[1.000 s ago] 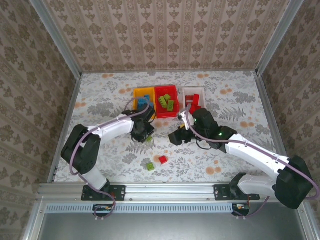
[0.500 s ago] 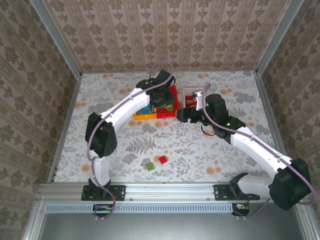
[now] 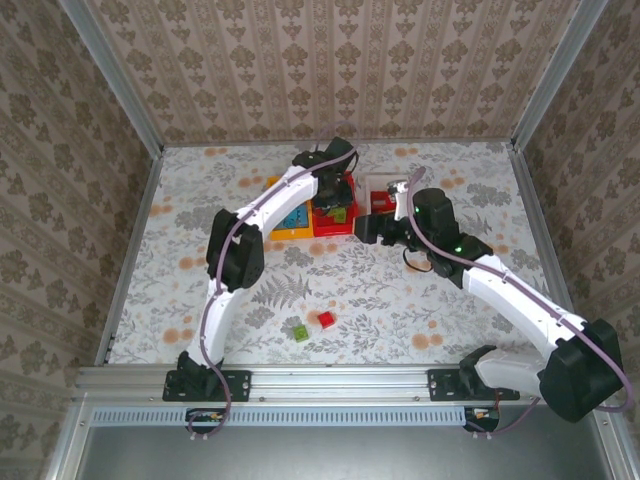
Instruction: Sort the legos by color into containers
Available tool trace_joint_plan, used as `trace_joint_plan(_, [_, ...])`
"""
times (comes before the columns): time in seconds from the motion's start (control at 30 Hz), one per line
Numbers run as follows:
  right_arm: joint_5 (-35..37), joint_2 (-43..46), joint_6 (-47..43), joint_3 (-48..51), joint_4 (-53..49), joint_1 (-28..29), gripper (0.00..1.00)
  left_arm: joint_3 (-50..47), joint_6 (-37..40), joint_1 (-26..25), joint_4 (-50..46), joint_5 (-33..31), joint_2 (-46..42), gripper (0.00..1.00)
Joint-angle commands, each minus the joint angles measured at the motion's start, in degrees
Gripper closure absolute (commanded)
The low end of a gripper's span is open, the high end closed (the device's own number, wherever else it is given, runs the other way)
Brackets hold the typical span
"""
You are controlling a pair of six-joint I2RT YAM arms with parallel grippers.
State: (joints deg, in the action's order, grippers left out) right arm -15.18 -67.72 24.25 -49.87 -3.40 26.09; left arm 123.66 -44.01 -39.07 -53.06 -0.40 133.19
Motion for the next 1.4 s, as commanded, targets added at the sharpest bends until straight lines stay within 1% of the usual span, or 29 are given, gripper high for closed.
trace_joint_plan(0.0, [1.1,1.7,0.3,1.3,-1.0,-0.4,0.18,1.5,1.1,0.2,-4.0,-0.3,0.0,0.60])
trace_joint_plan(0.07, [0.8,1.7,-0.5,1.4,-1.7,-0.4,0.18,0.6,0.9,0.1,-4.0,-0.8,-1.3,0.53])
trace_joint_plan(0.1, [0.6,1.7,-1.1,1.4,-2.4,-0.4,0.18,-0.2,0.7,0.1,-3.7,-0.9,-2.2,0.51])
trace_joint_plan(0.17, [0.6,1.6,-2.6,1.1,-4.8,0.1,0.18,-1.7,0.4,0.0,-2.9,-1.0,-4.0,0.49])
trace_joint_plan(0.23, [1.2,1.6,-4.1,1.1,-7.5,1.2,0.19,-3.0,0.3,-0.2,-2.3,-1.1,-5.8,0.45])
trace_joint_plan(0.33, [3.1,2.2,-7.3,1.5,-12.1,5.9,0.19,-5.1,-0.2,-0.6,-2.5,-1.4,-9.1,0.42])
trace_joint_plan(0.43, [5.4,2.8,-9.2,2.6,-15.8,12.7,0.19,-9.1,-0.3,-1.5,-2.6,-3.7,-14.6,0.40])
trace_joint_plan(0.53, [7.2,1.5,-7.8,3.6,-18.8,19.4,0.19,-17.3,-0.2,-2.4,-1.3,-6.4,-23.2,0.39])
trace_joint_plan(0.63, [11.0,-1.5,-4.9,4.0,-20.0,26.2,0.19,-28.9,-0.1,-2.9,2.0,-7.1,-33.6,0.39])
trace_joint_plan(0.7, [13.5,-4.7,-1.9,3.4,-20.2,29.9,0.18,-37.8,0.5,-3.3,5.0,-6.0,-40.7,0.38])
trace_joint_plan(0.8, [15.8,-10.4,3.2,1.3,-20.9,33.2,0.18,-50.8,2.8,-3.8,10.8,-2.6,-52.5,0.34])
trace_joint_plan(0.83, [16.4,-11.5,4.6,0.5,-21.1,33.9,0.18,-54.5,3.5,-3.9,12.0,-1.4,-55.9,0.34])
trace_joint_plan(0.9, [17.7,-17.3,7.0,-1.8,-22.2,35.7,0.18,-61.9,5.1,-3.9,14.4,2.3,-63.4,0.33])
trace_joint_plan(1.0, [18.7,-22.0,9.5,-4.2,-23.0,37.2,0.20,-69.3,5.9,-3.7,14.4,6.8,-72.2,0.34])
trace_joint_plan(1.13, [20.1,-25.5,11.4,-6.0,-22.6,38.0,0.21,-74.6,4.1,-3.8,11.5,7.7,-80.9,0.35])
trace_joint_plan(1.2, [20.7,-27.4,12.0,-7.0,-23.0,37.9,0.23,-76.1,3.0,-3.8,10.4,7.2,-84.0,0.35])
trace_joint_plan(1.27, [20.5,-29.4,12.4,-7.8,-23.1,38.0,0.27,-77.1,2.0,-3.9,10.1,7.0,-86.0,0.36])
trace_joint_plan(1.37, [20.4,-31.8,13.1,-8.7,-23.3,38.0,0.37,-77.7,1.2,-3.9,9.9,6.8,-87.6,0.36])
